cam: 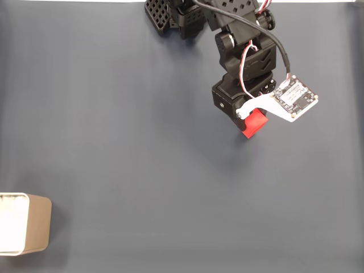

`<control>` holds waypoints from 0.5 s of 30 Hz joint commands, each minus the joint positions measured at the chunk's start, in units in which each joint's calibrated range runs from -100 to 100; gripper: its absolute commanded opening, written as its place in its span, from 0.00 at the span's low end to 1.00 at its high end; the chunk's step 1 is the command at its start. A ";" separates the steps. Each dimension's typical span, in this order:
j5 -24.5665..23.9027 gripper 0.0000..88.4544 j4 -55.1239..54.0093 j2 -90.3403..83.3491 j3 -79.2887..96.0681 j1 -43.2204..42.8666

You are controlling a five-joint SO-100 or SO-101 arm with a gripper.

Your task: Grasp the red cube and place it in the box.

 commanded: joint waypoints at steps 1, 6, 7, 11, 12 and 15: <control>-1.51 0.00 2.29 -3.02 -5.19 1.46; -2.05 0.00 4.58 -2.93 -9.85 3.16; -2.05 0.00 4.99 -2.67 -10.85 3.59; -2.20 0.00 5.81 -1.55 -14.59 5.15; -2.25 0.00 5.81 -1.29 -15.32 5.50; -2.69 0.00 6.06 -0.51 -17.60 6.57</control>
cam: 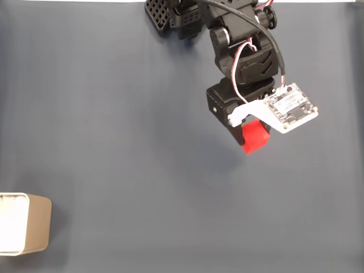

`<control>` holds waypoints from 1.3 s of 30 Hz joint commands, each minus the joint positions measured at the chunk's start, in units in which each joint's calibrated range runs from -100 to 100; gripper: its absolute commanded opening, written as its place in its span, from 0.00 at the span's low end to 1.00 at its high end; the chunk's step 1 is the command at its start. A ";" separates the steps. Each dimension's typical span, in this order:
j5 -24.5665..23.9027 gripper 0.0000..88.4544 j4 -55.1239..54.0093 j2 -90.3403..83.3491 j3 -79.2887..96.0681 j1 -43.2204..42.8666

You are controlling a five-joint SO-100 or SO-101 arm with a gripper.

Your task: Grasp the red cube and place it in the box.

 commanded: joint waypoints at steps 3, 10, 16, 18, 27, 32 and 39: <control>-1.17 0.00 1.48 0.45 -6.78 2.66; -1.61 0.00 2.05 2.87 -12.16 5.15; -2.10 0.00 2.38 5.82 -18.00 7.77; -2.34 0.00 2.38 6.86 -20.28 8.84; -3.86 0.00 3.12 11.28 -28.95 13.60; -4.30 0.00 3.77 13.53 -34.15 16.79; -5.08 0.00 3.69 16.91 -39.99 21.84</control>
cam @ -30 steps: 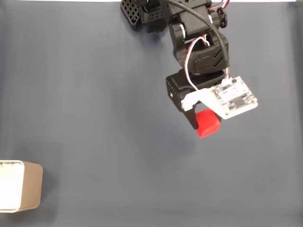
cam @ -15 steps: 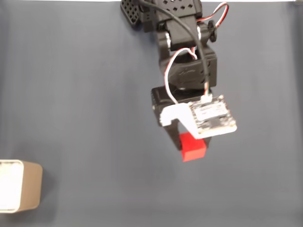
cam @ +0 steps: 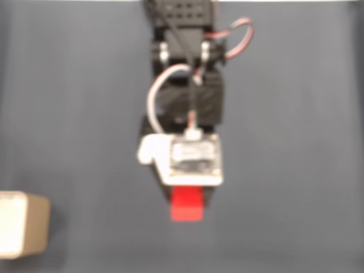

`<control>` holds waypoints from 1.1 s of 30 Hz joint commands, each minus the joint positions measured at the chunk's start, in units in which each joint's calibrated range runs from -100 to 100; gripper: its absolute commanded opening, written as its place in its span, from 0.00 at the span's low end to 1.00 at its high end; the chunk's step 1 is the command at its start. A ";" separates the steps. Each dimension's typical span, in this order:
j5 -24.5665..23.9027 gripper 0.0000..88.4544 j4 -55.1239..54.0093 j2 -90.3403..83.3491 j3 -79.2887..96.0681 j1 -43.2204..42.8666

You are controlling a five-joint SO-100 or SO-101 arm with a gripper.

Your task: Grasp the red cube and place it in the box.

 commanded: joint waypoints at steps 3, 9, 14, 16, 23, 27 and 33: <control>-1.61 0.00 -0.13 0.93 -5.91 4.31; -2.30 0.00 -0.38 3.27 -9.29 8.15; -2.30 0.00 -0.71 5.87 -12.39 11.34; -2.30 0.00 -0.79 6.99 -13.76 12.48; -2.39 0.00 -1.52 11.15 -19.24 16.03; -2.54 0.00 -1.61 13.75 -22.52 17.74; -2.74 0.00 -2.02 17.22 -26.72 19.58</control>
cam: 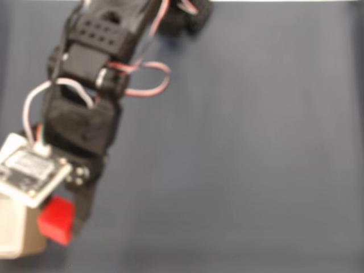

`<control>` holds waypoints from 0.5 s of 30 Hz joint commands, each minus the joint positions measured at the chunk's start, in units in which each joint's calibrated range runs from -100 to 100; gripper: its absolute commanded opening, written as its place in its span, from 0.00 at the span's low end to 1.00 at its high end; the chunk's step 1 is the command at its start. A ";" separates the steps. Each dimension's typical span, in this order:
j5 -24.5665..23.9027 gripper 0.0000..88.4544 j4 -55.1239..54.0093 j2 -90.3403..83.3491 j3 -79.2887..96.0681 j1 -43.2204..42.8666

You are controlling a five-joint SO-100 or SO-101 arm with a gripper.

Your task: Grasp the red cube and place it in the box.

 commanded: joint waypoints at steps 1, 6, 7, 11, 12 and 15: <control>-0.68 0.00 -2.02 0.28 -4.39 1.40; -0.68 0.00 -2.76 2.88 -7.31 2.39; -0.68 0.00 -2.76 3.40 -7.95 2.53; -0.73 0.00 -2.76 5.48 -10.78 3.10; -0.73 0.00 -2.68 6.00 -11.41 3.24; -0.68 0.00 -2.60 7.30 -12.78 3.67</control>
